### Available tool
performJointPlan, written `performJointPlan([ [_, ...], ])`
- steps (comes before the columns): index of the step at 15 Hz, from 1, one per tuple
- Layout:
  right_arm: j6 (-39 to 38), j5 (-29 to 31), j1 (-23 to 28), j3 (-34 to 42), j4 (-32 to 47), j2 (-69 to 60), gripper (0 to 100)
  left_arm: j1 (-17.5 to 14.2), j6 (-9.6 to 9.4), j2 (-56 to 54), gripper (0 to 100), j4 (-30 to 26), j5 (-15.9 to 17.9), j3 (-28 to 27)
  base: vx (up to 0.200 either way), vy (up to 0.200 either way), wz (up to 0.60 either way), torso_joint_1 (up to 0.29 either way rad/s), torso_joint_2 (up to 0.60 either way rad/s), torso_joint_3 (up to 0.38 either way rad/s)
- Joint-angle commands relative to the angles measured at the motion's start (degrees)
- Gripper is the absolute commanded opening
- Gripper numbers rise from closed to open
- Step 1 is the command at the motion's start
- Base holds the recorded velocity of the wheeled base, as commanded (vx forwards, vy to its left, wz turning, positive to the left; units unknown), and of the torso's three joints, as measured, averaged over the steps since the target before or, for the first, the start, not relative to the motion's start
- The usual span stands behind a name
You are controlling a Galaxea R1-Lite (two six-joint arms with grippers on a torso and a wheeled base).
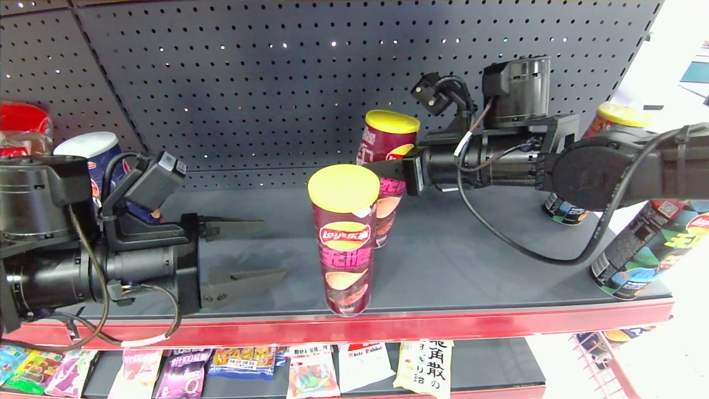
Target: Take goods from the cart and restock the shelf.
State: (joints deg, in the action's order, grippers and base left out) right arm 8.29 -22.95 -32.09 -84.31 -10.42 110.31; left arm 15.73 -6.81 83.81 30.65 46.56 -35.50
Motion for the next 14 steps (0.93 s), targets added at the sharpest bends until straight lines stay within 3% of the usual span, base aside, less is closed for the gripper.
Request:
performJointPlan([
  [1, 0.1, -0.1, -0.5, -1.6, 0.1, 2.5, 0, -0.6, -0.04, -0.8, 100, 0.0, -0.1, 0.3, 0.0, 0.0, 0.0, 0.0, 0.0, 0.0],
  [11, 1.8, 0.0, 0.2, -6.5, 0.1, 6.5, 0, -0.9, -0.04, -1.2, 100, -0.1, -0.4, 0.8, 0.0, 0.0, 0.0, 0.0, 0.0, 0.0],
  [12, 1.8, 0.1, 0.1, -6.4, 0.1, 6.4, 100, -0.8, -0.04, -1.1, 100, -0.1, -0.4, 0.8, 0.0, 0.0, 0.0, 0.0, 0.0, 0.0],
  [14, 1.4, 0.2, 0.1, -5.4, 0.1, 5.2, 100, -0.9, -0.04, -1.1, 100, -0.1, -0.5, 0.8, 0.0, 0.0, 0.0, 0.0, 0.0, 0.0],
])
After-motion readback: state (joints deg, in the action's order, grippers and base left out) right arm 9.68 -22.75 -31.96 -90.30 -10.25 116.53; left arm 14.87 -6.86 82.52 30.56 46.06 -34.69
